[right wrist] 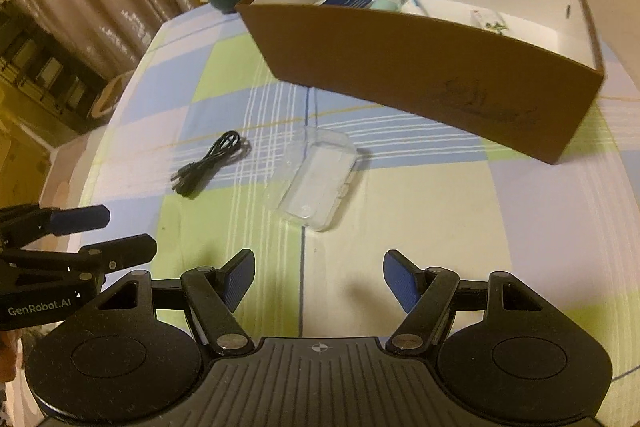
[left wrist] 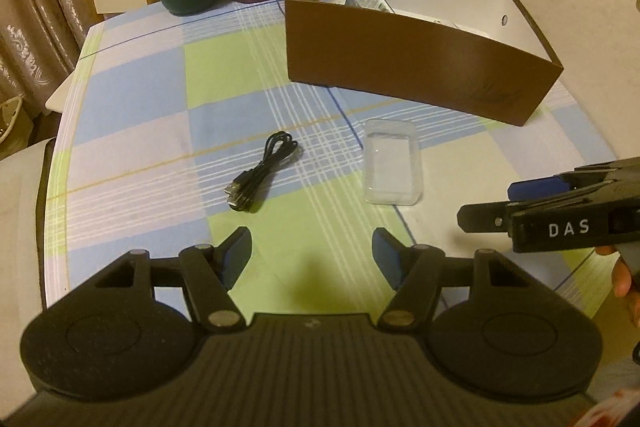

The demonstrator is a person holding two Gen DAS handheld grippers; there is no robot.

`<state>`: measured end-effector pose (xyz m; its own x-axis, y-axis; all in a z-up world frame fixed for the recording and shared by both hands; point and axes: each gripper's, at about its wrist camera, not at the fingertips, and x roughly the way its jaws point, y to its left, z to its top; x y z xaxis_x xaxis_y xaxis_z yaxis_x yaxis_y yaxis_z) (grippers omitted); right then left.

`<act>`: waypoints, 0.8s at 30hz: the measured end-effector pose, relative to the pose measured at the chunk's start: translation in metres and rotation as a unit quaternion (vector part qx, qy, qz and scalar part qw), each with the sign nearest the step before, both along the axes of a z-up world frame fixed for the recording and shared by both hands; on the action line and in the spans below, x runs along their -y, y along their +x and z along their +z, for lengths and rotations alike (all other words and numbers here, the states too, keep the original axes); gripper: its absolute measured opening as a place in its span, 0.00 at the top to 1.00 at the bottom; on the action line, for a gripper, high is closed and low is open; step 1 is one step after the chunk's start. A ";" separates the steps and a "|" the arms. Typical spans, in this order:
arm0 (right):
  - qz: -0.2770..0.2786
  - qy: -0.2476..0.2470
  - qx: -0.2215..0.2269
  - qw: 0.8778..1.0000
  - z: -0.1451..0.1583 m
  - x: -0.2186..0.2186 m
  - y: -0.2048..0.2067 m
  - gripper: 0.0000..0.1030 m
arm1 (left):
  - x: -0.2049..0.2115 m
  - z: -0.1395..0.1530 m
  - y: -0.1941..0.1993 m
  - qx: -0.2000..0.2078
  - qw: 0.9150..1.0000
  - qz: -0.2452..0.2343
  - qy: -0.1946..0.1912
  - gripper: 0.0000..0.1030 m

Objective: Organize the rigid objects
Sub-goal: 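Move the left tool to the black cable while the right tool approaches the clear container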

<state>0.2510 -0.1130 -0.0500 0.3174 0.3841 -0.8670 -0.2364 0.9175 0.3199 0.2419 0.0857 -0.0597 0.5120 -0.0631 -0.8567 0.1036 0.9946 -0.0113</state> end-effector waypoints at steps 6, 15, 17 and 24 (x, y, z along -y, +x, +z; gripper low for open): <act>0.007 -0.008 -0.001 1.000 -0.008 -0.013 0.006 0.31 | -0.008 -0.009 0.006 -0.002 1.000 -0.002 0.004 0.37; 0.009 -0.021 0.007 1.000 -0.022 -0.029 0.018 0.31 | -0.018 -0.024 0.019 0.022 0.999 -0.025 0.018 0.37; 0.006 -0.021 0.008 1.000 -0.028 -0.033 0.021 0.31 | -0.021 -0.029 0.025 0.027 0.999 -0.029 0.024 0.38; 0.004 -0.026 0.010 1.000 -0.042 -0.044 0.033 0.31 | -0.032 -0.046 0.046 0.033 0.998 -0.046 0.038 0.42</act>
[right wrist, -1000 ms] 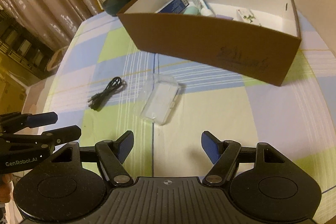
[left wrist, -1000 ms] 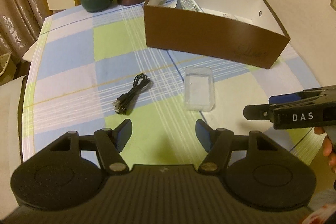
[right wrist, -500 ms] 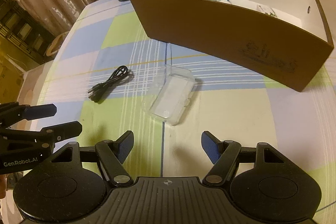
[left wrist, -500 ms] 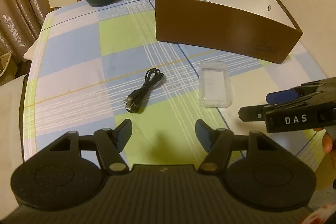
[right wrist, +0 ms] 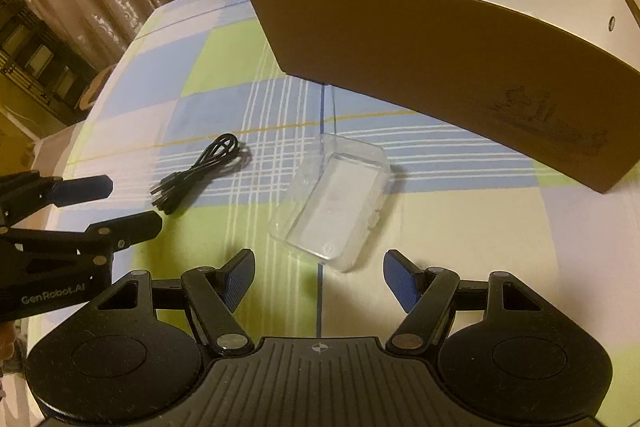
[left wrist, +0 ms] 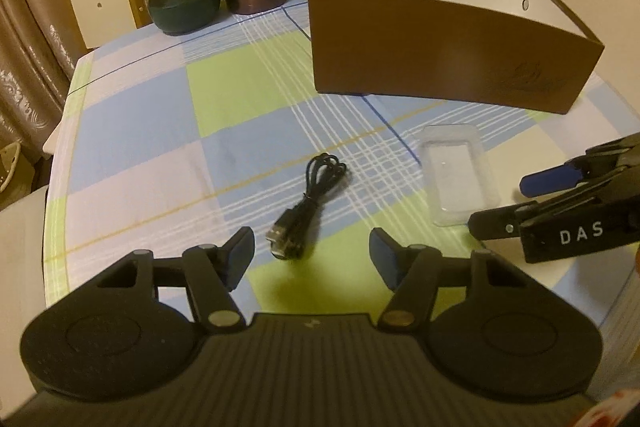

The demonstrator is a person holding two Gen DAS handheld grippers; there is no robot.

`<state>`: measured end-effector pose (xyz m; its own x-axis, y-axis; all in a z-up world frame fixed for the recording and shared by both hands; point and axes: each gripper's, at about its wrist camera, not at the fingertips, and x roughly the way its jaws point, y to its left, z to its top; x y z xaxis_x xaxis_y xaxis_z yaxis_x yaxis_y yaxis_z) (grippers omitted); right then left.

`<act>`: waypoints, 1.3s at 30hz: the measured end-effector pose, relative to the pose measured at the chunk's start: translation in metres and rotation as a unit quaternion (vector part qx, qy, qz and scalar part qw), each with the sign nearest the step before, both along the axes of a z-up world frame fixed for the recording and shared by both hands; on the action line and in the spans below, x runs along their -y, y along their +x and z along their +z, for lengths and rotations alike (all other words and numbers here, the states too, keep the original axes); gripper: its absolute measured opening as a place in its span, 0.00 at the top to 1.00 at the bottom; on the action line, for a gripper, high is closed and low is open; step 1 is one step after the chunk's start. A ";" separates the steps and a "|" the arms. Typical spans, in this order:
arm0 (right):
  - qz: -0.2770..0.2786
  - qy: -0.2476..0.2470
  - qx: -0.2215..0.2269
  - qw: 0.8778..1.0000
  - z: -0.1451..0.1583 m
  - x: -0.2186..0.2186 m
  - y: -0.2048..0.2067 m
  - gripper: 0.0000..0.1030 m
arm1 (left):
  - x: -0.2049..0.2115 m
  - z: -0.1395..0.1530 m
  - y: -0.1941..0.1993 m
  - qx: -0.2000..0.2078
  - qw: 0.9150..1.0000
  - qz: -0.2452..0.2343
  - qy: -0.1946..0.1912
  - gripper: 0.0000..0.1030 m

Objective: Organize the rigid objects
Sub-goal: 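Move the left tool to the black cable while the right tool approaches the clear container, then close the left gripper on the black cable while the right gripper grasps the clear container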

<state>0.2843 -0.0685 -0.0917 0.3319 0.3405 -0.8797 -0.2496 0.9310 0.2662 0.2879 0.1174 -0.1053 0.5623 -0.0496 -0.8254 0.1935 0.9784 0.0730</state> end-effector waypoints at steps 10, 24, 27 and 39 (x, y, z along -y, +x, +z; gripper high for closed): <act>-0.013 -0.024 0.003 1.000 -0.014 -0.023 0.019 0.31 | -0.004 -0.025 0.028 -0.008 0.999 -0.042 0.018 0.46; 0.000 -0.062 0.009 0.998 -0.032 -0.038 0.032 0.31 | -0.007 -0.042 0.048 -0.036 0.998 -0.047 0.013 0.72; 0.013 -0.061 0.017 0.998 -0.032 -0.034 0.031 0.35 | -0.007 -0.043 0.049 -0.039 0.999 -0.035 0.009 0.76; 0.058 -0.063 0.020 0.996 -0.030 -0.008 0.019 0.43 | 0.015 -0.041 0.025 -0.046 0.999 0.006 -0.005 0.80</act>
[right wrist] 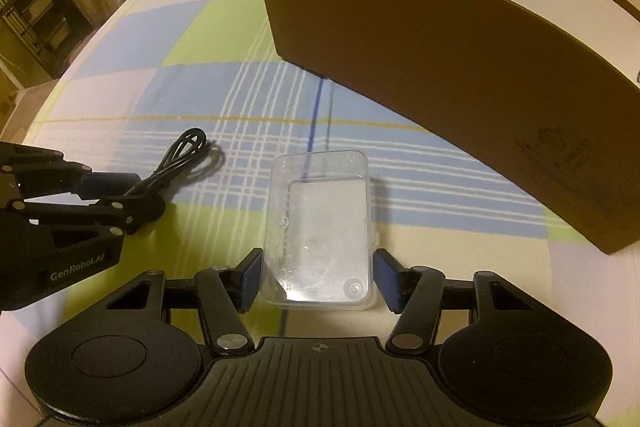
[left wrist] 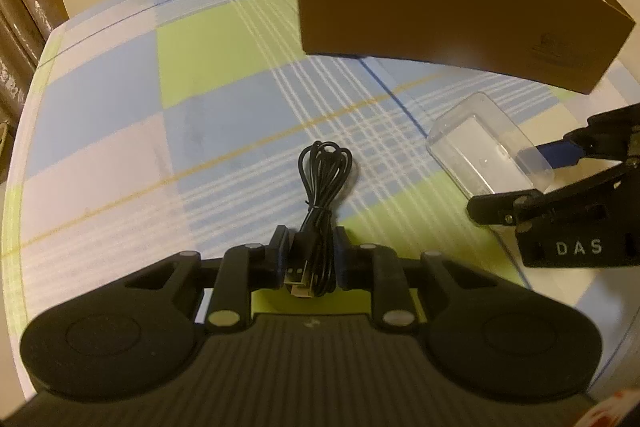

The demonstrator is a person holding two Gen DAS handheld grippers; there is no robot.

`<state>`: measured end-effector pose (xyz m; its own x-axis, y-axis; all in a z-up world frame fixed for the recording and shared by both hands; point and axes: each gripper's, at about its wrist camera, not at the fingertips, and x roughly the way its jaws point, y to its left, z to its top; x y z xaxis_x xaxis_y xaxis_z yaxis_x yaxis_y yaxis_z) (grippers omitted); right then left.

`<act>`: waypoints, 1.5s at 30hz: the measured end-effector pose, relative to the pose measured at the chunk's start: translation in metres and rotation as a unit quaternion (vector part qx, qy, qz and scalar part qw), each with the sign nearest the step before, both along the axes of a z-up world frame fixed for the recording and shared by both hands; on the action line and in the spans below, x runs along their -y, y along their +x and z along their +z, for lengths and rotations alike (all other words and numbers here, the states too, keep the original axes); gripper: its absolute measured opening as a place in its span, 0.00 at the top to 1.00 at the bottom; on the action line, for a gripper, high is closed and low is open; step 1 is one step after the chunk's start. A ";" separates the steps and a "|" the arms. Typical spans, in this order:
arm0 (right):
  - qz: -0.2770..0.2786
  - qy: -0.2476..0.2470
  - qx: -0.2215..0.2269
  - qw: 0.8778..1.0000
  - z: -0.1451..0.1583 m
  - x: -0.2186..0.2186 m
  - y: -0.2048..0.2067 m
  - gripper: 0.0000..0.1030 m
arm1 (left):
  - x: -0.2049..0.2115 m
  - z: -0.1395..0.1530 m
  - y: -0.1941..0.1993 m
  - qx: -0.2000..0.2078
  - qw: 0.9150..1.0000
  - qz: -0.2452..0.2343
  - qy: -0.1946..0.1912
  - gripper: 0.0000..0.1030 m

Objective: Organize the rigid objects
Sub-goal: 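Close the left gripper on the black cable while the right gripper grasps the clear container, then lift the cable and clear container and carry both over the brown box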

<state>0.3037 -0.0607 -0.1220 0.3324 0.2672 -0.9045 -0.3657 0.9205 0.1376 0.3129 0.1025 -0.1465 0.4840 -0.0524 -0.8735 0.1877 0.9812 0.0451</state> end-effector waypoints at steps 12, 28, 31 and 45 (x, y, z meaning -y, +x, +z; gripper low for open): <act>0.003 0.003 -0.012 1.000 0.005 0.058 -0.034 0.43 | 0.036 -0.001 -0.039 -0.023 0.999 -0.001 -0.034 0.80; -0.004 -0.005 0.016 1.000 0.002 0.071 -0.053 0.42 | 0.068 -0.007 -0.034 -0.014 1.000 -0.019 -0.002 0.75; -0.002 -0.010 0.025 1.000 0.002 0.070 -0.052 0.42 | 0.069 -0.008 -0.032 -0.010 1.000 -0.012 -0.005 0.82; -0.002 -0.018 0.048 0.999 0.000 0.067 -0.049 0.45 | 0.067 -0.008 -0.030 -0.007 1.000 0.029 -0.009 0.87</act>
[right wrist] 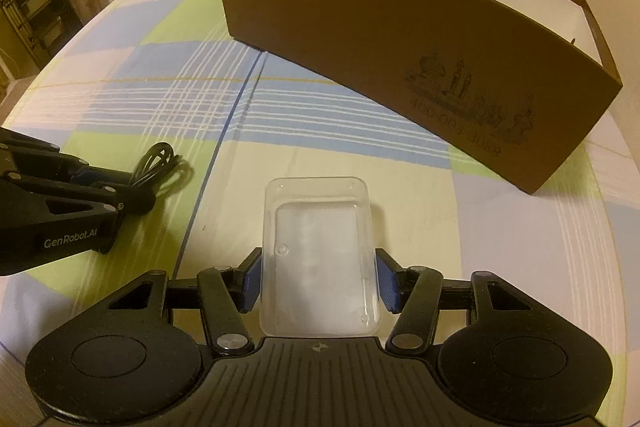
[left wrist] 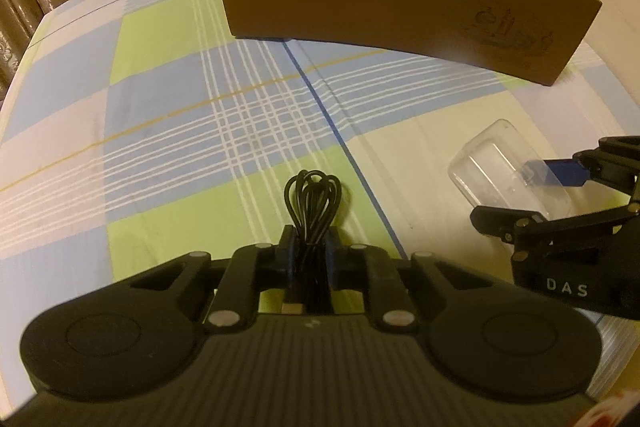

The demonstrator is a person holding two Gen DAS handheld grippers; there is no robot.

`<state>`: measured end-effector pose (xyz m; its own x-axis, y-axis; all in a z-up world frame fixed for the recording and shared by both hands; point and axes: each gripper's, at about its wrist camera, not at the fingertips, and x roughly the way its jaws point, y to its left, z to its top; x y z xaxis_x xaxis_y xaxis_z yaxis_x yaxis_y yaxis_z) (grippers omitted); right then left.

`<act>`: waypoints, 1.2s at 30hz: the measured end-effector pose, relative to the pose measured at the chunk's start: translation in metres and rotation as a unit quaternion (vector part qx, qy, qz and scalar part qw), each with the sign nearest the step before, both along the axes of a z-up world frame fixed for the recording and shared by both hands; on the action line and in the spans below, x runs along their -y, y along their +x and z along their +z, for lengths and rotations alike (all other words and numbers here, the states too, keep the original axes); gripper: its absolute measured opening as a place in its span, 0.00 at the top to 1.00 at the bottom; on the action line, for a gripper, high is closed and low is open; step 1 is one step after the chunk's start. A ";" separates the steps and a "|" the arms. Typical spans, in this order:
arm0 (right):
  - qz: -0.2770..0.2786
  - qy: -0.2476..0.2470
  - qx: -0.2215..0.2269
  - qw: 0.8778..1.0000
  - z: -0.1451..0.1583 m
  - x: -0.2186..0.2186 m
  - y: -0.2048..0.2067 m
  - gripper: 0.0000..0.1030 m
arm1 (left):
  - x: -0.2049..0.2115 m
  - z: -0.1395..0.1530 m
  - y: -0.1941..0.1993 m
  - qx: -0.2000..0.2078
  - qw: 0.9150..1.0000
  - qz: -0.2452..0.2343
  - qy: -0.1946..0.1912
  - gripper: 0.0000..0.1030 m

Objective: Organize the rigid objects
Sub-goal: 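Lift the cable and clear container and carry both over the brown box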

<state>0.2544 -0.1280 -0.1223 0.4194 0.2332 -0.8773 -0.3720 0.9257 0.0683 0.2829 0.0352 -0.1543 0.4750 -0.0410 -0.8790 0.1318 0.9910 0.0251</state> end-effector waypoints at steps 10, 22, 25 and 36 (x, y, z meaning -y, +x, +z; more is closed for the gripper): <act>-0.002 -0.002 -0.001 1.000 0.001 -0.001 0.001 0.45 | 0.001 0.000 -0.001 0.001 1.000 -0.006 0.006 0.87; -0.009 0.011 -0.004 1.000 0.005 0.002 0.000 0.46 | -0.001 0.005 -0.003 0.005 1.000 -0.019 0.009 0.87; -0.010 0.017 0.001 1.000 0.010 0.002 0.000 0.46 | -0.003 0.009 -0.005 0.009 1.000 -0.020 0.007 0.87; -0.010 0.031 0.014 0.999 0.027 0.001 -0.001 0.46 | -0.002 0.031 -0.005 0.024 1.000 -0.019 0.002 0.87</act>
<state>0.2533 -0.1291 -0.0956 0.4486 0.2772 -0.8497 -0.3554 0.9276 0.1149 0.2779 0.0376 -0.1237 0.5150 -0.0552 -0.8554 0.1669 0.9853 0.0369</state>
